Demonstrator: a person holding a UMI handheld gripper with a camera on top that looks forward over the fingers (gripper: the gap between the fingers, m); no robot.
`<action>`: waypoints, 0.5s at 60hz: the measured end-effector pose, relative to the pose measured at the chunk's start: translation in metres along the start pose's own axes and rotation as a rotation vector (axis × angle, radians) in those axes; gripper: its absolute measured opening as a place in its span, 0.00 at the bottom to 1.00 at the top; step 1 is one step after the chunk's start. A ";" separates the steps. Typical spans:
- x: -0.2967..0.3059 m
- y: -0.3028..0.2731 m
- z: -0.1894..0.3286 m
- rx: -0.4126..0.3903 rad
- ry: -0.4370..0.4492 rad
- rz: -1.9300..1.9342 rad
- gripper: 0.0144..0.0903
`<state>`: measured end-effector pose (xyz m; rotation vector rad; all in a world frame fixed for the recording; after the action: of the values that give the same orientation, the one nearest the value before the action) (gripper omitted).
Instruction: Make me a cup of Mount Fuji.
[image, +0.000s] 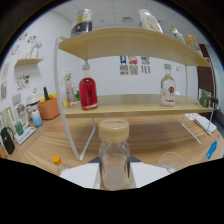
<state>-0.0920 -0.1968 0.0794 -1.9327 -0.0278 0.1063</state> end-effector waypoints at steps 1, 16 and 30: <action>0.000 0.003 0.001 -0.006 0.002 -0.002 0.32; 0.002 0.021 0.009 -0.058 0.028 -0.027 0.34; -0.001 0.024 -0.005 -0.018 0.031 -0.068 0.36</action>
<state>-0.0936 -0.2104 0.0587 -1.9489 -0.0743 0.0308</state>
